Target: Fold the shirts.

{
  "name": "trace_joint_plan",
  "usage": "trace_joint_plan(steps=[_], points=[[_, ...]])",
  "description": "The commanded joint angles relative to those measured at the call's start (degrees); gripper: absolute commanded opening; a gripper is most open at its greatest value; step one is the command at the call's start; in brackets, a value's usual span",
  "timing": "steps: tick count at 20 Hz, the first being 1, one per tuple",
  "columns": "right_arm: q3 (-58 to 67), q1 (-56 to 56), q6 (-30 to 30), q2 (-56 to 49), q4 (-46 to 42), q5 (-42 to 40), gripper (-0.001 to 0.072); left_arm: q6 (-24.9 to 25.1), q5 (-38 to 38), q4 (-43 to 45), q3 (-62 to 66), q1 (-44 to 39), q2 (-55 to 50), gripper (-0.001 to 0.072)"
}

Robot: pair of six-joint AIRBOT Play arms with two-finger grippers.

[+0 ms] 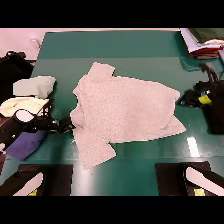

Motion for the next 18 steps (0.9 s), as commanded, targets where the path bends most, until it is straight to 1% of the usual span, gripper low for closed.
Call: trace_joint_plan(steps=[1,2,3,4,7,9,10,12,14,15,16,17,18], points=[[-10.5,-10.6,0.0,1.5,-1.8,-1.7,0.023,0.6,-1.6,2.3,3.5,0.0,1.5,0.0021],[-13.8,-15.3,0.0,1.6,-1.7,-2.1,0.0249,1.4,-2.2,2.2,4.4,0.0,1.5,0.0021],[-17.0,-19.5,-0.1,1.4,-1.7,-2.2,0.0301,1.4,-2.4,2.2,4.9,0.0,1.5,0.0021],[-19.6,-23.2,-0.1,0.9,-1.7,-2.7,0.0322,1.4,-2.4,2.2,5.0,0.0,1.5,0.0021],[-25.6,-29.2,-0.1,-1.6,-1.3,-5.3,0.0322,1.4,-2.4,2.2,5.0,0.0,1.5,0.0021],[-27.9,-29.4,-0.3,-3.0,1.1,-8.6,0.0322,1.4,-2.5,2.2,5.0,0.0,1.5,0.0021],[-28.5,-28.7,-1.6,-3.5,3.6,-10.6,0.0321,1.4,-2.5,2.2,5.0,0.0,1.5,0.0021],[-28.5,-25.8,-1.9,-4.3,7.8,-14.5,0.0319,1.4,-2.5,1.9,5.0,0.0,1.5,0.0021],[-28.3,-22.0,-2.0,-4.8,10.7,-19.0,0.03,1.4,-2.6,1.8,5.0,0.0,1.5,0.0021],[-28.3,-19.9,-2.0,-4.7,10.9,-21.1,0.0263,1.4,-2.5,1.6,5.0,0.0,1.5,0.0021],[-28.2,-17.9,-2.1,-4.7,10.8,-22.2,0.0103,1.4,-2.5,1.3,5.1,0.0,1.5,0.0021],[-27.6,-15.7,-2.1,-4.7,10.8,-22.2,0.0013,1.3,-2.6,1.2,5.6,0.0,1.5,0.0021],[-26.3,-13.9,-3.1,-4.3,10.7,-21.4,0.0013,1.4,-3.0,1.3,7.0,0.0,1.5,0.002]])
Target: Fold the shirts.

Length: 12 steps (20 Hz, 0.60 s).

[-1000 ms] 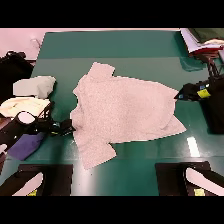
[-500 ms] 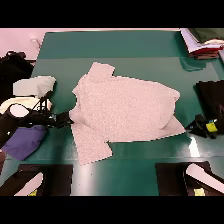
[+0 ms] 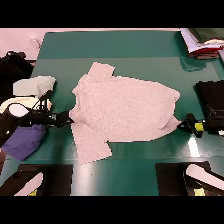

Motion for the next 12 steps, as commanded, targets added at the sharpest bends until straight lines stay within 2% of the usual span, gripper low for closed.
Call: trace_joint_plan(steps=[1,6,10,12], points=[[3.2,6.3,-2.1,1.3,1.2,-1.5,0.0012,0.0,-1.2,-0.3,3.5,0.0,0.1,0.0021],[24.3,10.8,-2.6,14.6,1.2,5.0,0.0012,-0.7,-4.0,-0.2,25.6,0.0,6.9,0.0021],[46.9,11.0,-2.5,23.1,0.6,5.6,0.0012,-1.6,-4.3,0.2,53.0,0.0,11.5,0.002],[57.7,10.9,-1.9,25.3,-2.5,5.6,0.0012,-2.2,-4.3,1.7,66.9,0.0,11.8,0.002]])
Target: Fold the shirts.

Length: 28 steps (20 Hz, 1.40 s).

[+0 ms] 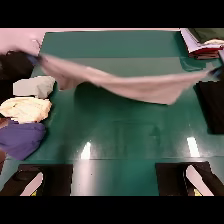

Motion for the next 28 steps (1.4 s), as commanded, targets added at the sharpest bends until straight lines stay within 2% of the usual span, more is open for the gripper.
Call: trace_joint_plan(steps=[1,4,6,8,12,15,17,22,26,28], points=[[19.5,0.3,1.7,4.8,-4.9,0.4,0.0011,-2.3,0.0,4.3,24.3,0.0,1.7,0.002],[33.9,0.3,3.8,3.1,-10.4,3.6,0.0011,-4.8,0.7,13.7,35.4,0.0,1.7,0.0019],[41.7,0.3,5.7,0.1,-11.6,6.6,0.0011,-6.3,1.0,18.0,36.7,0.0,1.6,0.0018],[45.4,0.3,7.1,-2.4,-11.5,8.0,0.001,-6.3,-2.4,19.5,36.7,0.0,-0.5,0.0018],[39.9,0.4,8.2,-6.0,-11.0,9.6,0.001,-6.2,-14.2,18.5,33.2,0.0,-10.9,0.0021],[32.0,2.6,8.2,-11.2,-11.5,12.2,0.001,-6.2,-16.2,13.6,23.1,0.0,-18.7,0.0022],[26.4,5.8,8.2,-16.7,-12.7,13.5,0.001,-4.3,-15.9,9.8,16.5,0.0,-24.5,0.0022],[16.2,13.9,8.3,-33.2,-21.6,12.5,0.001,-4.2,-12.3,8.9,6.5,0.0,-39.9,0.0022],[20.6,15.7,9.3,-46.2,-21.9,9.7,0.001,-2.7,-1.5,6.8,7.3,0.0,-49.0,0.0022],[25.6,15.7,10.4,-50.8,-21.4,9.2,0.001,-2.5,1.5,6.8,8.7,0.0,-51.2,0.0022]])
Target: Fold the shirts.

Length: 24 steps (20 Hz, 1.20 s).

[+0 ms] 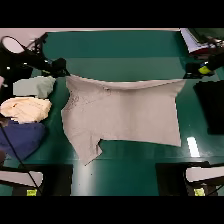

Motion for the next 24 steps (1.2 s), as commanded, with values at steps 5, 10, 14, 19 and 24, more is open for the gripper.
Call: trace_joint_plan(steps=[5,10,14,19,24], points=[[10.0,0.8,0.5,-8.4,-1.4,2.1,0.001,6.1,1.1,-0.5,3.1,2.3,-5.1,0.0022],[-4.5,0.7,-0.6,-0.8,-1.2,-1.1,0.0011,6.7,-9.0,3.9,-0.1,4.7,-5.1,0.0022],[-16.3,0.9,-0.6,2.4,-0.6,-4.7,0.0012,6.8,-6.2,3.6,-7.6,3.4,-5.1,0.0022],[-24.7,0.9,-0.6,5.9,-0.6,-8.6,0.0121,3.8,-3.8,3.5,-11.4,1.3,-5.0,0.0546],[-25.4,-1.7,-0.6,13.2,-0.7,-3.9,0.0265,1.2,-7.5,11.1,-13.7,1.3,5.8,0.0539]])
